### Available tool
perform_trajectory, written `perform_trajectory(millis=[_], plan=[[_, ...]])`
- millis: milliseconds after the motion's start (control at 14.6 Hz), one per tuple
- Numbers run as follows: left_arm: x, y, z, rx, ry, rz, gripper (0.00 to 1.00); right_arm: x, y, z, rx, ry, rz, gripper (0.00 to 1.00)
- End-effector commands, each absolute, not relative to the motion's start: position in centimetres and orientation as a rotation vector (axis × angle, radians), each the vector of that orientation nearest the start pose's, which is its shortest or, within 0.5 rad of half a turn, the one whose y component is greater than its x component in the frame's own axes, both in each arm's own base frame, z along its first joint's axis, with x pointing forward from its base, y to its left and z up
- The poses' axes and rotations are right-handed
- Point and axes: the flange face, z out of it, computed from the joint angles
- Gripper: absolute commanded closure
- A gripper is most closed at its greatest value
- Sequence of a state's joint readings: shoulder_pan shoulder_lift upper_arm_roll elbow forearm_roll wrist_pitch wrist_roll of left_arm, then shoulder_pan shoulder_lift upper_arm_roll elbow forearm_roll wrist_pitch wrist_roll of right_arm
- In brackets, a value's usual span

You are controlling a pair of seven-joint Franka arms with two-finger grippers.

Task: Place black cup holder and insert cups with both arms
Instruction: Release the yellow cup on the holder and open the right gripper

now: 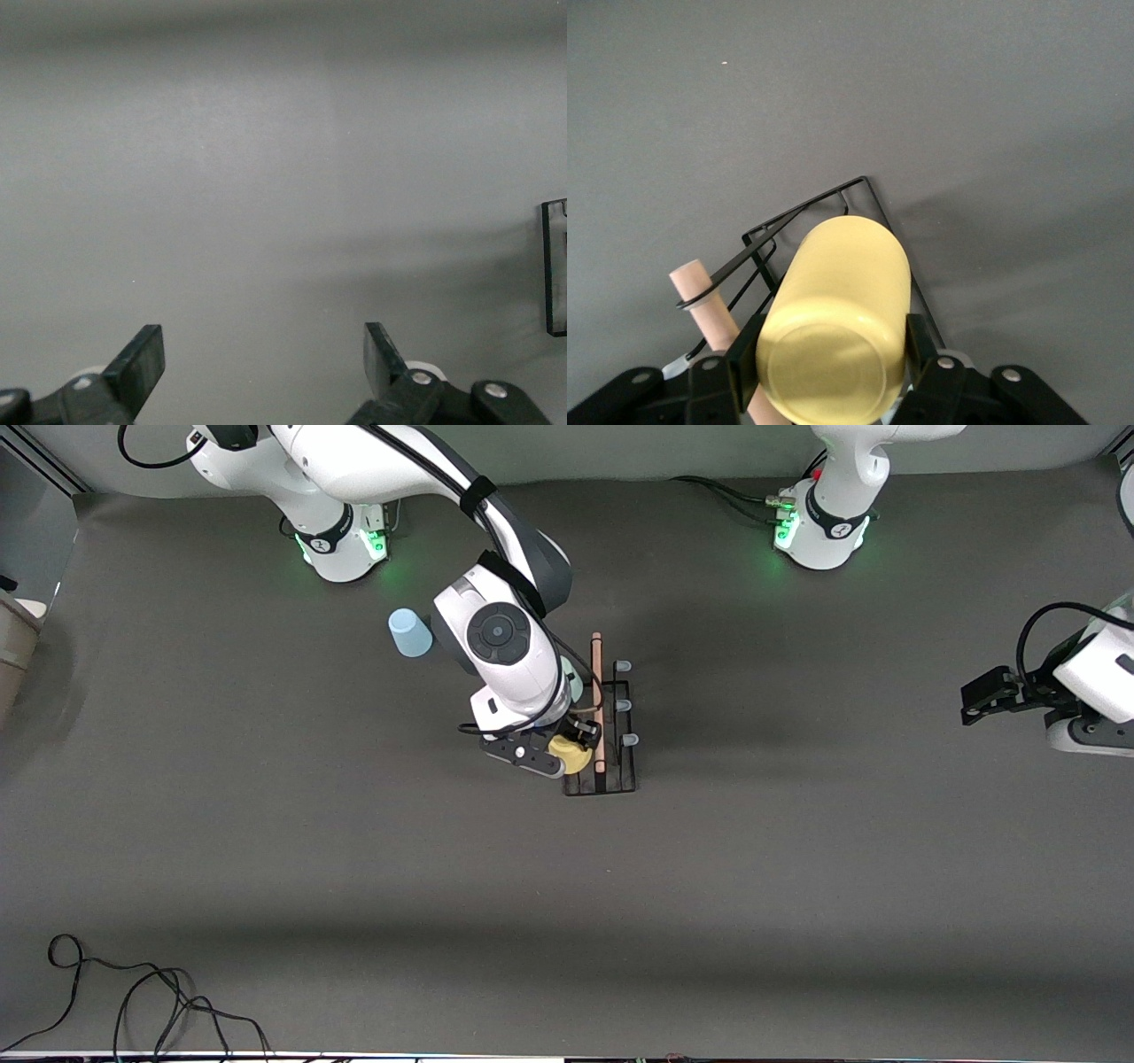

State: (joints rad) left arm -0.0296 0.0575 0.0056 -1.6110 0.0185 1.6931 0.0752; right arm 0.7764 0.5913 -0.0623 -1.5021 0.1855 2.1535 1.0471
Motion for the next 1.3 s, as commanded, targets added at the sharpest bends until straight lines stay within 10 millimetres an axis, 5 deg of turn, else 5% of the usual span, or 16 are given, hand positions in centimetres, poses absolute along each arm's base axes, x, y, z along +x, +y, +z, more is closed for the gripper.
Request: perform_trajectory(millis=[0,274,617,754,960,1234], plan=[[57.2,-1.1,60.2,-3.103,0.117,-0.066,0.00,53.2,48.4,31.2,-2.964,0.653,0.075,0.90],[57.4,-0.7,60.1,-3.103,0.119,-0.075,0.00,53.3,48.5,30.6,-2.960,0.658,0.070,0.01],[57.5,-0.6,59.9,-3.106,0.126,-0.075,0.00,54.0,47.8,32.5,-2.948,0.655,0.053,0.00],[57.7,-1.1,59.5,-3.106,0.120,-0.069,0.00,54.2,46.3,36.2,-2.963,0.637,0.079,0.00],[57.8,-1.1,59.4,-3.105,0.132,-0.069,0.00,55.4,41.4,43.4,-3.009,0.561,0.159,0.00],[58.2,-0.6,58.1,-3.108,0.123,-0.030,0.01,56.5,29.7,51.9,-3.042,0.411,0.298,0.00]])
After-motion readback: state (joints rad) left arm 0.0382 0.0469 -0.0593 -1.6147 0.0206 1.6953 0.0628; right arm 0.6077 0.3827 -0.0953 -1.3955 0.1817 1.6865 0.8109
